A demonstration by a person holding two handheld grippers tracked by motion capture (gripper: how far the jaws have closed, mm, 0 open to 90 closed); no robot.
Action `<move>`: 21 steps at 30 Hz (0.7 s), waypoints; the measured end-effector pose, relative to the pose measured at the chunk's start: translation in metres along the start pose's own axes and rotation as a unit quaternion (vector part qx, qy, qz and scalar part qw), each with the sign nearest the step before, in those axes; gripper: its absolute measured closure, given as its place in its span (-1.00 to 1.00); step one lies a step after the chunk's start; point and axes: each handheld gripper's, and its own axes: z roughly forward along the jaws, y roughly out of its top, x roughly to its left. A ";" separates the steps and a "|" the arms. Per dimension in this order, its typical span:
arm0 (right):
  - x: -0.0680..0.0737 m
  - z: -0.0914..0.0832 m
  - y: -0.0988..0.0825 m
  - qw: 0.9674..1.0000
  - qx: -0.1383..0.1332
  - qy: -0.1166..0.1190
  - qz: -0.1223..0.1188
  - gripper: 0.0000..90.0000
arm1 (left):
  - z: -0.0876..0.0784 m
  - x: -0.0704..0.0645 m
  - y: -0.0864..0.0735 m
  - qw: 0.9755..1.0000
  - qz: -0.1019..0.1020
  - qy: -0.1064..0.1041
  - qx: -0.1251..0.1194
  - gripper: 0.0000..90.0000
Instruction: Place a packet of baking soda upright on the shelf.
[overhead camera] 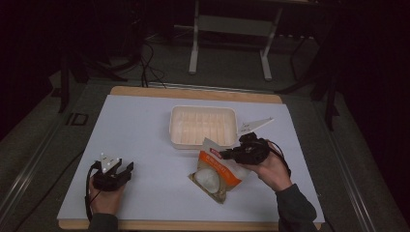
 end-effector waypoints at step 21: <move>0.007 -0.004 0.019 1.000 -0.001 -0.024 -0.004 1.00 | 0.000 0.000 0.000 1.000 -0.001 0.001 -0.001 0.14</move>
